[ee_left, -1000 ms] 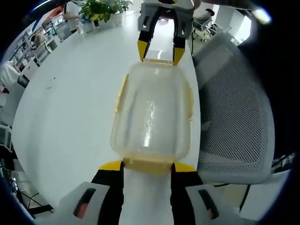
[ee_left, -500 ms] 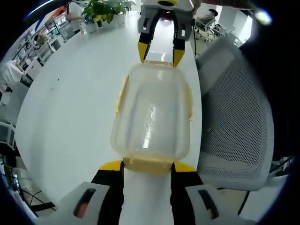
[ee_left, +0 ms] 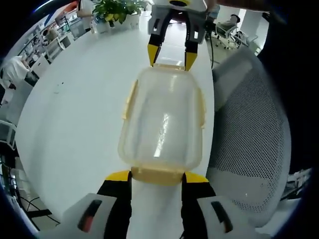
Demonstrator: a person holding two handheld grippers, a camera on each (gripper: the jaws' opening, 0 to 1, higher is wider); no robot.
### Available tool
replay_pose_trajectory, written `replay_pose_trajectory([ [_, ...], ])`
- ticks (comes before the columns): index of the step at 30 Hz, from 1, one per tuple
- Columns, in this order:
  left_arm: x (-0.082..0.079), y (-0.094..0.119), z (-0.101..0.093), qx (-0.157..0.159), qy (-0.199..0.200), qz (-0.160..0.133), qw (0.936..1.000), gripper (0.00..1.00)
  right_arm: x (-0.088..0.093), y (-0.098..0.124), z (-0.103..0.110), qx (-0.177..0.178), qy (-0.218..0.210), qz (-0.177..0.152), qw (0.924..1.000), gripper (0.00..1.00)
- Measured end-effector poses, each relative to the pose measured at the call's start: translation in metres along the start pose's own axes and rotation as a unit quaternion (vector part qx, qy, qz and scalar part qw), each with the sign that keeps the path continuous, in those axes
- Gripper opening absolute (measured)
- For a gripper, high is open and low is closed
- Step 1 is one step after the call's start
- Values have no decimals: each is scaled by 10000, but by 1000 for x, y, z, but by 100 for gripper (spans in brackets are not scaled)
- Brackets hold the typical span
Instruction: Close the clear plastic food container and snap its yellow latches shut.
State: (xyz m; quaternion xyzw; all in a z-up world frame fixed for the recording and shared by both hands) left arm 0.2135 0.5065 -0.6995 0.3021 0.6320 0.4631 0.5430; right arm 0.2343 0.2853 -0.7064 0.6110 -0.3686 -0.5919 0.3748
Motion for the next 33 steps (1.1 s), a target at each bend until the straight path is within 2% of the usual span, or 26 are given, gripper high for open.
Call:
replay_pose_trajectory([
  [19, -45, -20, -6, -78, -28, 77, 9999, 33, 46, 18, -4, 22, -11, 1, 10000, 35],
  [33, -62, -32, -3, -29, -72, 67, 9999, 33, 65, 22, -8, 49, -143, 40, 9999, 35],
])
Point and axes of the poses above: the point that each gripper's makers call its tool centre point, and the gripper's own axes: y roughly backward along the fingers, z roughly to its left, x roughly out of its underside, the point moved 7 cm from there along y, roughly backward along the fingers, and after that the axes turned 2 degrees about -z, right-handed, at the moved point
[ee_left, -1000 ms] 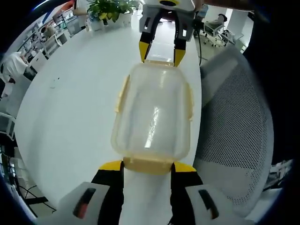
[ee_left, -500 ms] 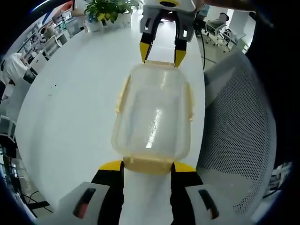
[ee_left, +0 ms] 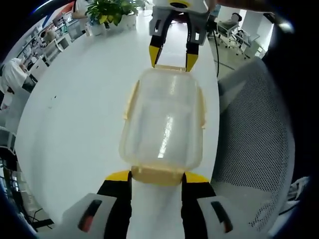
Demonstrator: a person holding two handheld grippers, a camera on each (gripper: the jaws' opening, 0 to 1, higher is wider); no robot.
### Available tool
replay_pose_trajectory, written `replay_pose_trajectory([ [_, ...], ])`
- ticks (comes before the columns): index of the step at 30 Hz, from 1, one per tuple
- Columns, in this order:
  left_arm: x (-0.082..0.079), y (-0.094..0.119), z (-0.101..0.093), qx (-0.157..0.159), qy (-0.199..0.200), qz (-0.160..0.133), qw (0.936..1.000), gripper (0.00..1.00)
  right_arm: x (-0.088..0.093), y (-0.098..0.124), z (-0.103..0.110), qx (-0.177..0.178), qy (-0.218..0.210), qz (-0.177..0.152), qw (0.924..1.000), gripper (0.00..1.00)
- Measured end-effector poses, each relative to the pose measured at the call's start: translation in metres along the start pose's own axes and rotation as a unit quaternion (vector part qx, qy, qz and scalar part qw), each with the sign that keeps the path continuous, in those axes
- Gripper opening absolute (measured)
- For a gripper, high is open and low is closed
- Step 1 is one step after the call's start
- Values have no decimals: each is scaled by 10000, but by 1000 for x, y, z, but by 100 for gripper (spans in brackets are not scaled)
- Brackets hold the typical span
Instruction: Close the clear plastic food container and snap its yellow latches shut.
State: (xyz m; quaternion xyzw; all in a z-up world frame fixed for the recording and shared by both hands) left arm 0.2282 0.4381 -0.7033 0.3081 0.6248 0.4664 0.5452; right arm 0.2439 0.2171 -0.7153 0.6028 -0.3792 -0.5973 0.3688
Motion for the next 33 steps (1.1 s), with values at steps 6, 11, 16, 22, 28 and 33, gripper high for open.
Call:
replay_pose_trajectory([
  [6, -2, -3, 0, 6, -10, -1, 10000, 33, 3, 3, 0, 14, -5, -12, 10000, 36],
  [11, -9, -6, -2, 18, -4, -22, 10000, 33, 8, 5, -1, 10, -4, 49, 10000, 36],
  [16, -15, -9, -2, 35, -29, -42, 10000, 33, 16, 8, -2, 15, -45, 86, 10000, 36],
  [22, -23, -13, -3, 57, -54, -89, 9999, 33, 24, 13, 0, 27, -91, 104, 9999, 36],
  [28, -29, -20, -3, 77, -27, -91, 9999, 33, 32, 14, -1, 49, -126, 139, 9998, 36],
  [33, -36, -24, -4, 66, -37, -133, 9999, 33, 39, 18, -3, 100, -135, 176, 9997, 35],
])
Point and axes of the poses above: the point that each gripper's makers call its tool centre point, and the gripper's own axes: y roughly backward along the fingers, z roughly to its left, x roughly out of its underside, the point moved 7 cm from there along y, roughly backward along the fingers, and after that the axes turned 2 degrees about -z, right-handed, at the moved point
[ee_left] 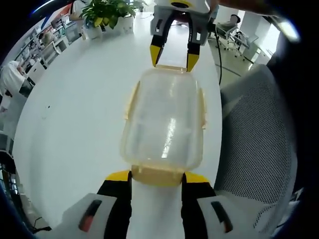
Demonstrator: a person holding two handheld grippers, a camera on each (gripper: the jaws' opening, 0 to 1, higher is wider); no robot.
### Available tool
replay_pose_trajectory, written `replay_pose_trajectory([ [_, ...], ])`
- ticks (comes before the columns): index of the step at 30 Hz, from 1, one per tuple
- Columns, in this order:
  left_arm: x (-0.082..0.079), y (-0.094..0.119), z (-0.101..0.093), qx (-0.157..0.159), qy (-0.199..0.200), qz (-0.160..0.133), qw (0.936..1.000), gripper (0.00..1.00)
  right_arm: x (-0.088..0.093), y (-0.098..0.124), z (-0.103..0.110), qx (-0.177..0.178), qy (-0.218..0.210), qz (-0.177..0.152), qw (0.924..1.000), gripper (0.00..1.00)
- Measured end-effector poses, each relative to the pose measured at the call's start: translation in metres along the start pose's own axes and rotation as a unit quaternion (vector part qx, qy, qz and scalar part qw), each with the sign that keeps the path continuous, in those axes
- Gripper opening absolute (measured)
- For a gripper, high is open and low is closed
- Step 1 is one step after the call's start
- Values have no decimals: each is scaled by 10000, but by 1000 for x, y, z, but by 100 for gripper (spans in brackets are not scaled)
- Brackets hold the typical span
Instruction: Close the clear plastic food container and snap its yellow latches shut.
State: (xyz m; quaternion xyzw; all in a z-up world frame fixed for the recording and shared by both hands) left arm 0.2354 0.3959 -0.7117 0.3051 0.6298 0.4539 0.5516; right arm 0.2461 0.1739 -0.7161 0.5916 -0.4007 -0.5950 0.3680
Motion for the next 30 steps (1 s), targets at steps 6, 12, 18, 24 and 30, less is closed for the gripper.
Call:
replay_pose_trajectory([
  [6, -8, -2, -4, 35, 30, -79, 10000, 33, 10, 3, 0, -1, 29, 54, 10000, 35],
  [12, -16, -7, -4, 50, -7, -136, 9999, 33, 17, 6, 0, 26, -4, 61, 10000, 35],
  [18, -23, -12, -4, 35, -39, -153, 9999, 33, 24, 11, -1, 77, 4, 111, 9999, 35],
  [24, -32, -15, -8, 64, -21, -293, 9995, 33, 36, 16, -1, 93, -4, 130, 9999, 36],
  [30, -40, -21, -10, 55, -74, -272, 9996, 33, 43, 18, 0, 125, -8, 185, 9998, 35],
])
Point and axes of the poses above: the point that each gripper's makers call its tool centre point, and the gripper's own axes: y roughly backward along the fingers, z roughly to its left, x roughly out of its underside, the point moved 7 cm from there along y, roughly backward along the fingers, and after that the axes turned 2 degrees about -z, right-handed, at the moved point
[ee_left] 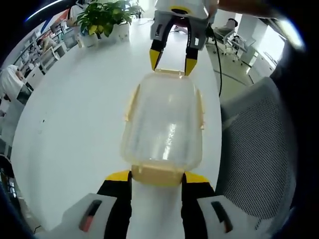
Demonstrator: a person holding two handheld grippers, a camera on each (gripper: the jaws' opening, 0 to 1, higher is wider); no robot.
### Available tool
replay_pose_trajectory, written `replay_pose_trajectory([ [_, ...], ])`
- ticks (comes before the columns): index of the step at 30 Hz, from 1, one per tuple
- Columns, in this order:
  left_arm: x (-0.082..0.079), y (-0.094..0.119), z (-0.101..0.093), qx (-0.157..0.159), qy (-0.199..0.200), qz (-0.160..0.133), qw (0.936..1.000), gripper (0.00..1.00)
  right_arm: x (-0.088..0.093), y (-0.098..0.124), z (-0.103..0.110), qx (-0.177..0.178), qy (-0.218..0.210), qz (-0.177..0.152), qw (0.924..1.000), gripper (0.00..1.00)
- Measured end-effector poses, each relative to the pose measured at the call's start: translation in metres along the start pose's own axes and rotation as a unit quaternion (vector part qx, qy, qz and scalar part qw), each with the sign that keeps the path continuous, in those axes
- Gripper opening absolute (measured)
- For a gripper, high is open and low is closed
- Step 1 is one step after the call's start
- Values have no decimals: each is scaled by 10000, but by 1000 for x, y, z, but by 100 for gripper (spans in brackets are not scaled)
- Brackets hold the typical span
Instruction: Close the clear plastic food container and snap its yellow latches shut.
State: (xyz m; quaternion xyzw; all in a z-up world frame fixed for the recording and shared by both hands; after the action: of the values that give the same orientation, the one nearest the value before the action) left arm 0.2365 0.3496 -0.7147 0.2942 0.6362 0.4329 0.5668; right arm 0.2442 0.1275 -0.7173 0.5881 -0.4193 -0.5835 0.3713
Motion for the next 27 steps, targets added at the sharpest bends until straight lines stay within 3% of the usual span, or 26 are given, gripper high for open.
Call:
replay_pose_trajectory([
  [27, -2, -13, 0, 98, -163, 3, 9998, 33, 11, -5, 3, -19, -88, -61, 9999, 36],
])
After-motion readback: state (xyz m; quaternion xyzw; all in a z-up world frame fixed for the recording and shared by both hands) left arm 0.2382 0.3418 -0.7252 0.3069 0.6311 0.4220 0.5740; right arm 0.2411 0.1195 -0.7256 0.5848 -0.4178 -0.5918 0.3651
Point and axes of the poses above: the point that each gripper's makers call its tool centre point, and the gripper's own axes: y roughly backward along the fingers, z roughly to its left, x roughly out of its underside, the point moved 7 cm from there along y, roughly backward along the fingers, and after that the axes turned 2 degrees about -z, right-handed, at the moved point
